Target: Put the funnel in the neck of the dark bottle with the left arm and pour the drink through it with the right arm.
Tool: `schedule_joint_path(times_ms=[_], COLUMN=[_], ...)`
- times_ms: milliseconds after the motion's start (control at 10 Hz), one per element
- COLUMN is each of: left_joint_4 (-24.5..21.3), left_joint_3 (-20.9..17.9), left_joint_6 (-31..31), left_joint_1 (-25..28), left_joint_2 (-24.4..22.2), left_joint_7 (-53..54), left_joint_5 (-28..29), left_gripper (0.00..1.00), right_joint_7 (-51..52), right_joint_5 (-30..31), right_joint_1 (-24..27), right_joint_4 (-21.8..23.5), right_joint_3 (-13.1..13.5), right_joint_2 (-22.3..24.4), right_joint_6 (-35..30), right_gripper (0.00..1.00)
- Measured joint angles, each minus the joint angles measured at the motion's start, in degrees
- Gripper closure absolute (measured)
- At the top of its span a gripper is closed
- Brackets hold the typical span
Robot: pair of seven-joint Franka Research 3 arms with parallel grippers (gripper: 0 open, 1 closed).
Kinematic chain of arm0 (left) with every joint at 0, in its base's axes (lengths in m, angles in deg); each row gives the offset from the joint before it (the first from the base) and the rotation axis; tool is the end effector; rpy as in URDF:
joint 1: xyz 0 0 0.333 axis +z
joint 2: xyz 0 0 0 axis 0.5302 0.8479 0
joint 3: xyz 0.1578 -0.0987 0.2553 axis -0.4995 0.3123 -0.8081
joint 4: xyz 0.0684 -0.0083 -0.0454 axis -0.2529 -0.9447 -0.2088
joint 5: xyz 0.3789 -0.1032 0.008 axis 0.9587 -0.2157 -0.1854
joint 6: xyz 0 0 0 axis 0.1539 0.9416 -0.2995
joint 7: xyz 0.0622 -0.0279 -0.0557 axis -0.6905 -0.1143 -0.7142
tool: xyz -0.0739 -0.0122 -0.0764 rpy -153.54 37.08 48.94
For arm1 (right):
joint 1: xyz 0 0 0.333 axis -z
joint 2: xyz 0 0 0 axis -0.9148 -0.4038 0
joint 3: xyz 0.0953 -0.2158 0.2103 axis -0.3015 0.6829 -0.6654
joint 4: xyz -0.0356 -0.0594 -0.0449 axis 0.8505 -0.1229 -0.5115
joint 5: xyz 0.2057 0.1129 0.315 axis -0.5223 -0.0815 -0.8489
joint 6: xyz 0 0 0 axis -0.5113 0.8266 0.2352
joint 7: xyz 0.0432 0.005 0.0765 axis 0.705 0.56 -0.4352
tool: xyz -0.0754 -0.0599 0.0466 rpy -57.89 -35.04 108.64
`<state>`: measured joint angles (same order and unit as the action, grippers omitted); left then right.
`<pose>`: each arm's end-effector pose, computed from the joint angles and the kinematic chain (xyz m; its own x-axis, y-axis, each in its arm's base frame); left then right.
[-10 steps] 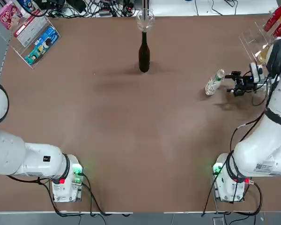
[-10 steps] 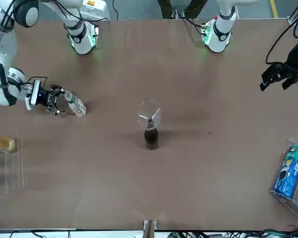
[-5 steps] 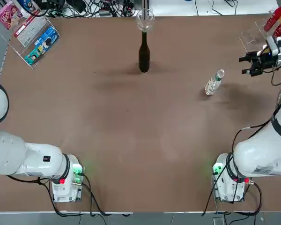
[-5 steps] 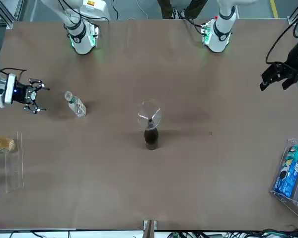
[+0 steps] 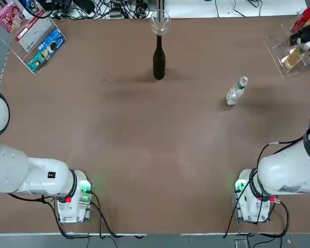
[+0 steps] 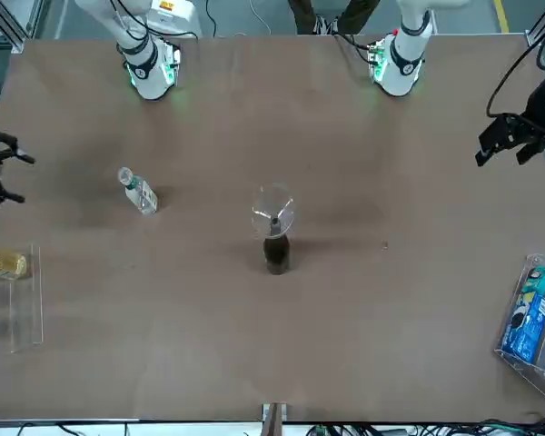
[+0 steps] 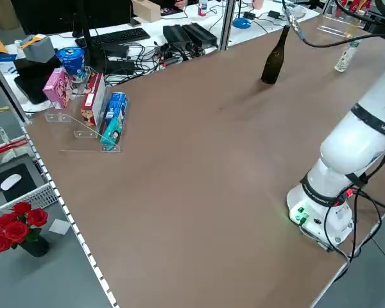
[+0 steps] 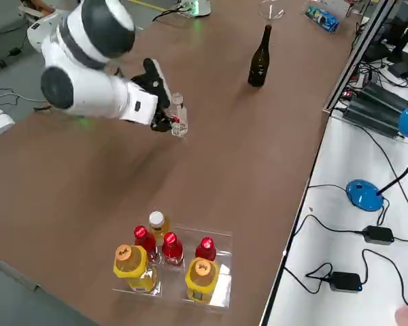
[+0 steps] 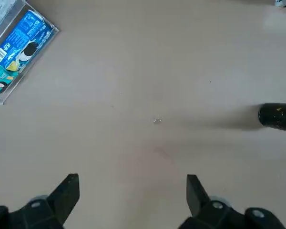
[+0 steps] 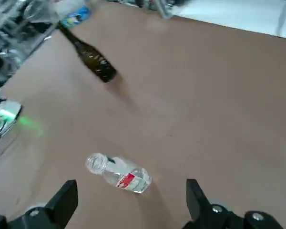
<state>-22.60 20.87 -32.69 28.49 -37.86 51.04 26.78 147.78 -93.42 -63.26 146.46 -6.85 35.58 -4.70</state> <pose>0.5481 -0.0407 0.6517 0.9965 0.0230 0.0801 0.0179 -0.9978 0.0633 0.5092 -0.2779 0.4704 0.7629 0.4036 0.5051 0.6372 -0.6018 -0.4815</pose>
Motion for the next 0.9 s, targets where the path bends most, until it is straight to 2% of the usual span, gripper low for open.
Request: schedule_joint_path(times_ms=[200,300,400,600,800,900], left_joint_4=[0.0,0.0,0.0,0.0,0.0,0.0], left_joint_3=[-0.1,-0.1,-0.1,-0.1,-0.1,-0.1], left_joint_6=[0.0,0.0,0.0,0.0,0.0,0.0], left_joint_1=[0.2,0.3,0.3,0.3,0.3,0.3], left_joint_2=[0.1,0.1,0.1,0.1,0.1,0.1], left_joint_7=[0.9,0.9,1.0,1.0,1.0,1.0], left_joint_5=[0.0,0.0,0.0,0.0,0.0,0.0], left_gripper=[0.01,0.01,0.01,0.01,0.01,0.01], right_joint_7=[-18.3,-27.0,-36.1,-52.9,-63.7,-66.8], right_joint_5=[8.4,13.4,18.8,28.1,34.1,35.8], right_joint_1=[-1.0,-1.3,-1.2,-0.8,1.0,2.7], right_joint_4=[-8.5,-11.6,-13.4,-13.9,-12.8,-10.8], right_joint_3=[-2.2,-4.7,-8.2,-16.5,-23.5,-26.8], right_joint_2=[0.2,0.5,2.0,7.2,11.9,14.4], right_joint_6=[0.2,0.7,1.6,2.0,1.9,2.1], right_gripper=[0.00,0.00,0.00,0.00,0.00,0.00])
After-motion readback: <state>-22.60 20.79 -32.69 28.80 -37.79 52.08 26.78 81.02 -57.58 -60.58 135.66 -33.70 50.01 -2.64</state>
